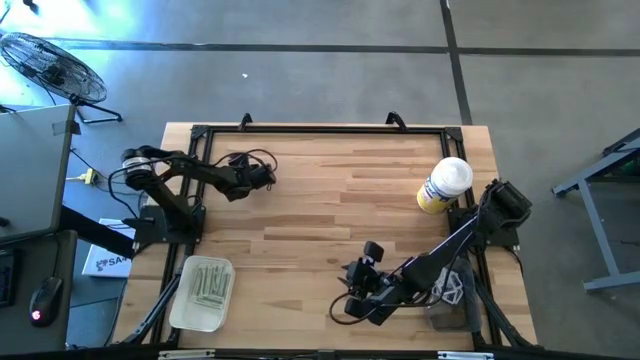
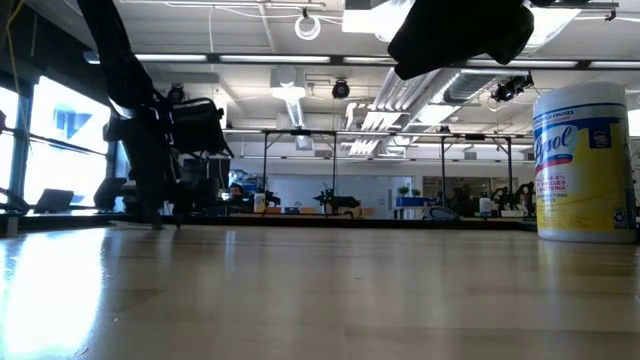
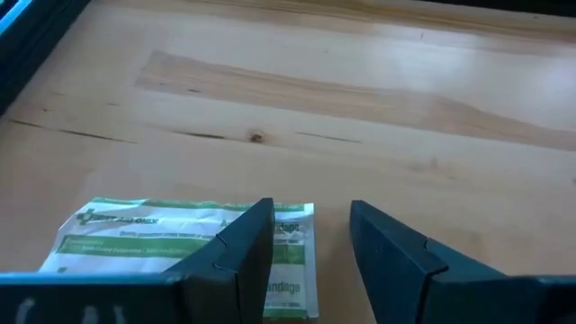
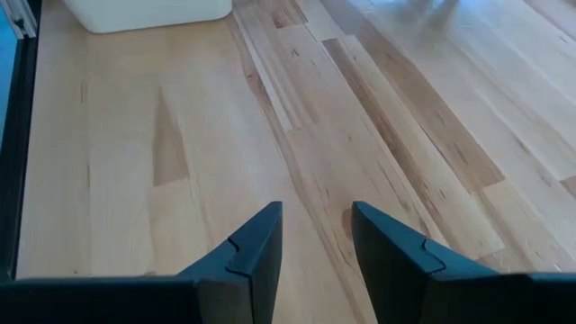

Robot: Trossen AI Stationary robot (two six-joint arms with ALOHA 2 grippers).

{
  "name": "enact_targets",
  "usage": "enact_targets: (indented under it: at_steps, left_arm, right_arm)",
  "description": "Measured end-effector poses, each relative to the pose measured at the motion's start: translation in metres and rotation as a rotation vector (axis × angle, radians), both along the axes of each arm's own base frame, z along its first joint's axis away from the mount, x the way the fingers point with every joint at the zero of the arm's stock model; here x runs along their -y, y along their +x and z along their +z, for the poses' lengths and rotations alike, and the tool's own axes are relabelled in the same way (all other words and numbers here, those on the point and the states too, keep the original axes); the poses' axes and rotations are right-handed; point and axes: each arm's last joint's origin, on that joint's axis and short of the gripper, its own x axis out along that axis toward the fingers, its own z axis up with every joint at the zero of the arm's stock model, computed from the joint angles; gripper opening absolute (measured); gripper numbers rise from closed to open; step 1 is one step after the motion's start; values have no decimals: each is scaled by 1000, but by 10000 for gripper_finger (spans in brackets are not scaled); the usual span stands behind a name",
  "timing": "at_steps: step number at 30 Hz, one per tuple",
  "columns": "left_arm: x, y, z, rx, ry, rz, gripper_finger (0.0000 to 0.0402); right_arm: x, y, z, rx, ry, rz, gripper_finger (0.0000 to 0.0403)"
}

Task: Pick & Place First Aid Supplies
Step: Put the green bandage into the white bin

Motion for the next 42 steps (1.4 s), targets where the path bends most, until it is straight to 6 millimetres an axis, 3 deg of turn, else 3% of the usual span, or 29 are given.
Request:
enact_targets:
  at_steps: [5,14,18,23,32,37,42]
  left_arm:
    - [1,-1,-1,0,-8,19,128]
    - [1,-1,-2,7,-31,12,12]
    - [1,0,-2,-9,-48,-29,9]
    - [11,11,8,-54,-92,-228,3]
    - [68,33,77,51,-81,-784,1]
    - [112,24,117,45,-138,-1085,1]
    - [159,4,162,-84,-215,-1311,0]
  right_arm:
    - [0,0,0,-7,-3,5,129]
    - [-1,-1,-1,-18,5,17,129]
    - [-2,-2,-1,-23,6,22,129]
    - [0,-3,-2,-43,-6,22,129]
    - [1,-6,-4,-90,0,34,129]
    - [0,-11,-7,-130,10,23,129]
    - [2,-16,-10,-170,6,-13,129]
